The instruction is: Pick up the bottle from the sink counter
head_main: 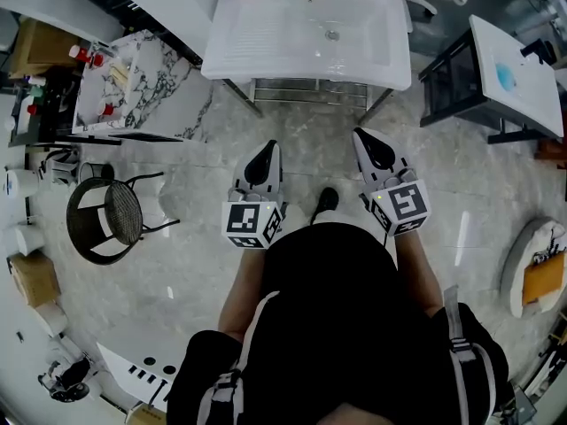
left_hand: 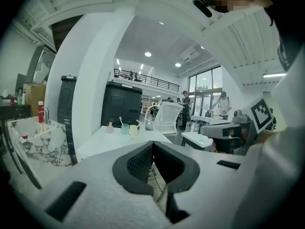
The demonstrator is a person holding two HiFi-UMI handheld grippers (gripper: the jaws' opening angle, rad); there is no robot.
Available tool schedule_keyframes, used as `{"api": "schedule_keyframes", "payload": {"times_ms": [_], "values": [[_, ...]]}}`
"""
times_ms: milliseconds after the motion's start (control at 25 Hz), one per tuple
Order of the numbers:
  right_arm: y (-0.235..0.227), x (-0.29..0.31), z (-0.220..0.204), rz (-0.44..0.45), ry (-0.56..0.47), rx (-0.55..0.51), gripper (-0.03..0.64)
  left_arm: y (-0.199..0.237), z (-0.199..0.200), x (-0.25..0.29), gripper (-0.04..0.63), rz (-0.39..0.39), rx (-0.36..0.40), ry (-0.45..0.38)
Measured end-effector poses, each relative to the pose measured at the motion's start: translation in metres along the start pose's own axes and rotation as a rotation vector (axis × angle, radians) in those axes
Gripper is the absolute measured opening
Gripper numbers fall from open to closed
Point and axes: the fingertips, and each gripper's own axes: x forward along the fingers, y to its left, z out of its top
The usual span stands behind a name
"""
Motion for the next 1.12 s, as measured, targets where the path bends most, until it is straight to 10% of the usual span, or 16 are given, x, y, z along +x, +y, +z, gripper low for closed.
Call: {"api": "schedule_keyframes", "payload": {"times_ms": [1120], "values": [[-0.010, 0.069, 0.001, -0.061, 0.058, 0.054, 0.003, 0.068, 0.004, 0.056, 0.020, -0.050, -0.059, 0.017]]}}
